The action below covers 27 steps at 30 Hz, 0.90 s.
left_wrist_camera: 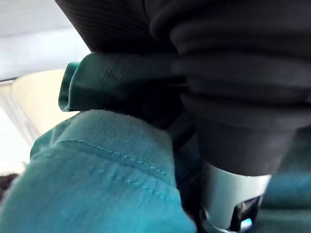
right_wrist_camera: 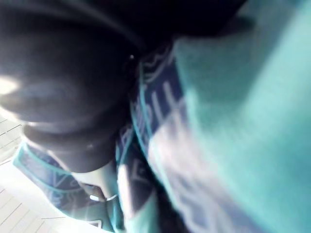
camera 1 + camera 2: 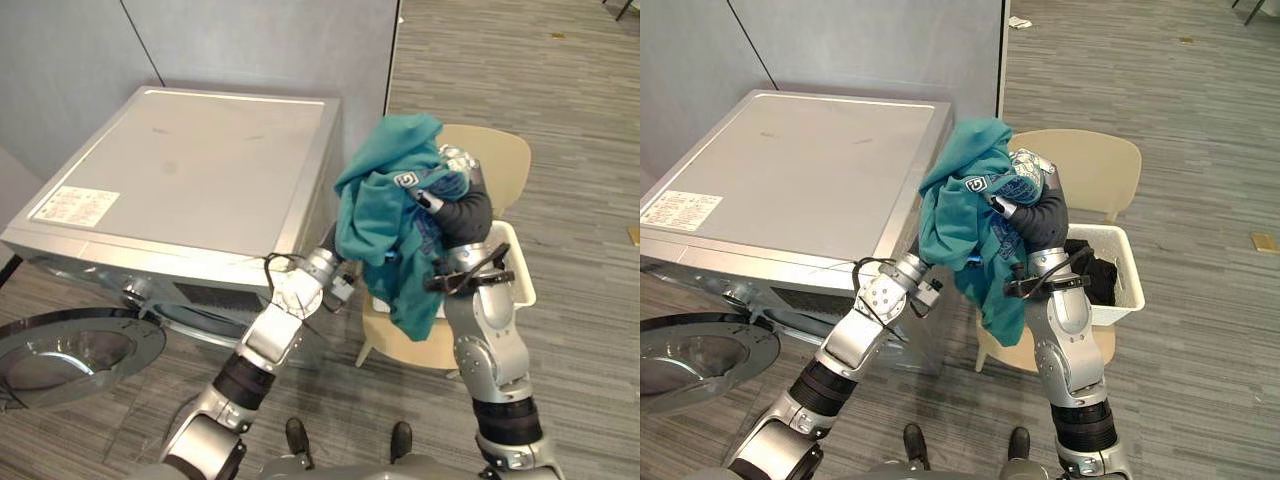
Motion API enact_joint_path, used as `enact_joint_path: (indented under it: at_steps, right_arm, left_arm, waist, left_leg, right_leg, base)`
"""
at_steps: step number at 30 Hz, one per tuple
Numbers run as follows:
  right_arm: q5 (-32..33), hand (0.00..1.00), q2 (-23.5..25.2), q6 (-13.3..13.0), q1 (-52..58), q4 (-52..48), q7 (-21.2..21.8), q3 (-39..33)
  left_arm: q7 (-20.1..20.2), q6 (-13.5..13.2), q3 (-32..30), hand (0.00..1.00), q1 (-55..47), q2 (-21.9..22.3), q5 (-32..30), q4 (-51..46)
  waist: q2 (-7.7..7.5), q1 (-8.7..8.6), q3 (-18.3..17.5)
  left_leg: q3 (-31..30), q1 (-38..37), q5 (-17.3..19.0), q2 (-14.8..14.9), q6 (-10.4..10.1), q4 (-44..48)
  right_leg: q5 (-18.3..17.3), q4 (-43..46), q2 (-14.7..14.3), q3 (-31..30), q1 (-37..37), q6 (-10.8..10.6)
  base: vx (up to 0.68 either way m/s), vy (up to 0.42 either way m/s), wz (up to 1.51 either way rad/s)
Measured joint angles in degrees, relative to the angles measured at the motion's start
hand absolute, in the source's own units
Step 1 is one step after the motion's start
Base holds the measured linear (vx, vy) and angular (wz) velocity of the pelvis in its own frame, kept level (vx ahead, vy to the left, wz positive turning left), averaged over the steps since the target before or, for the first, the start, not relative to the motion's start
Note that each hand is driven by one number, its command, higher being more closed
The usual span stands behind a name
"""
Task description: Pick up the laundry basket with both hands and put the clothes into the washing machine.
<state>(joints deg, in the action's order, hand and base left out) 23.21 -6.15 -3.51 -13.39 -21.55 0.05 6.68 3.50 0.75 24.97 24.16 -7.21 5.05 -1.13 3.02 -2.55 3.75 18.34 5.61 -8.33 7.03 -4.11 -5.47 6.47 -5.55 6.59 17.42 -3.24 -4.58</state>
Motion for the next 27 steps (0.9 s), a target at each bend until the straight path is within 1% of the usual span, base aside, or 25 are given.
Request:
enact_joint_path:
  at_steps: [2, 3, 5, 8, 11, 14, 15, 19, 24, 27]
  right_arm:
    - [1.05, 1.00, 0.11, 0.00, 0.00, 0.12, 0.25, 1.34]
    - [1.22, 1.00, 0.09, -0.03, 0.00, 0.12, 0.27, 1.76]
    - [1.74, 1.00, 0.10, -0.59, 0.00, 0.27, 0.27, 2.85]
    - [2.25, 1.00, 0.07, -0.73, 0.00, 0.60, 0.27, 2.99]
    - [3.24, 1.00, 0.00, -1.82, 0.01, 1.20, 0.27, 3.74]
    - [3.24, 1.00, 0.05, -2.86, 0.01, 1.86, 0.28, 4.11]
    - [3.23, 0.00, 0.05, -3.03, 0.02, 2.16, 0.28, 4.20]
    - [2.48, 0.00, 0.12, -3.03, 0.60, 3.22, -0.05, 4.57]
    - [-0.99, 0.00, 0.55, -2.94, 3.36, 3.46, -1.36, 4.49]
    - [-2.59, 0.00, 1.27, -2.91, 5.43, 4.07, -2.61, 4.14]
  left_arm:
    - [-0.06, -0.09, 0.91, 0.00, 0.32, 0.04, 1.72, 0.17]
    - [-0.26, -0.34, 1.43, 1.00, 0.99, 0.03, 2.51, 0.56]
    - [-2.01, -1.70, 1.82, 1.00, 1.58, 0.05, 3.60, 1.02]
    - [-3.10, -2.27, 1.79, 1.00, 1.65, 0.04, 4.63, 1.04]
    - [-5.06, -2.68, 1.45, 1.00, 1.64, 0.04, 6.19, 1.04]
    - [-5.97, -3.18, 0.78, 1.00, 1.57, 0.04, 6.58, 1.04]
    - [-6.39, -3.44, 0.47, 1.00, 1.43, 0.10, 6.56, 1.04]
    - [-8.31, -4.51, -1.28, 1.00, -0.41, 1.33, 6.24, 1.03]
    - [-10.85, -4.93, -3.19, 1.00, -2.77, 2.61, 4.97, 1.03]
    - [-12.48, -4.99, -3.49, 1.00, -3.21, 3.06, 4.30, 1.03]
  waist:
    - [0.00, -0.21, 0.00]
    - [0.00, -0.29, 0.00]
    - [0.00, -0.49, 0.00]
    - [0.00, -0.56, 0.00]
    - [-0.01, -0.59, 0.00]
    - [-0.02, -0.58, 0.00]
    - [-0.02, -0.59, 0.00]
    - [-0.05, -0.79, -0.02]
    - [-0.13, -1.14, -0.04]
    - [-0.51, -1.21, -0.25]
  left_leg:
    - [0.18, 0.00, 0.00, 0.01, 0.00, 0.01]
    - [0.18, 0.00, 0.00, 0.02, 0.00, 0.01]
    - [0.29, 0.00, 0.00, 0.01, 0.00, 0.01]
    - [0.38, 0.00, 0.00, 0.03, 0.00, 0.01]
    - [0.83, 0.01, 0.00, 0.05, 0.00, 0.01]
    - [1.24, 0.02, 0.01, 0.08, 0.00, 0.00]
    - [1.39, 0.02, 0.01, 0.09, 0.00, -0.01]
    - [1.66, 0.01, 0.00, 0.11, 0.01, 0.00]
    - [1.63, 0.01, 0.00, 0.12, 0.01, -0.01]
    - [1.62, 0.01, 0.00, 0.13, 0.01, -0.01]
  right_leg:
    - [0.13, 0.01, 0.00, -0.20, -0.01, 0.00]
    - [0.26, 0.01, -0.01, -0.21, 0.00, -0.04]
    - [0.31, 0.01, 0.00, -0.33, -0.08, -0.07]
    - [0.31, 0.01, -0.01, -0.40, -0.13, -0.06]
    - [0.37, 0.00, -0.01, -0.79, -0.73, -0.03]
    - [0.37, -0.02, -0.01, -1.16, -0.94, -0.03]
    - [0.38, -0.02, -0.02, -1.32, -0.95, -0.02]
    - [0.52, -0.01, -0.03, -1.61, -0.86, -0.04]
    - [0.52, -0.01, -0.04, -1.58, -0.82, -0.04]
    - [0.52, -0.01, -0.05, -1.57, -0.82, -0.04]
  base:
    - [0.04, 0.006, -0.06]
    - [0.00, 0.000, 0.00]
    - [0.00, 0.000, 0.00]
    - [0.00, 0.000, 0.00]
    - [0.00, 0.012, -0.06]
    - [0.00, 0.005, -0.08]
    - [0.02, 0.004, -0.08]
    - [0.02, 0.002, -0.03]
    - [0.00, 0.000, 0.00]
    - [0.00, 0.000, 0.00]
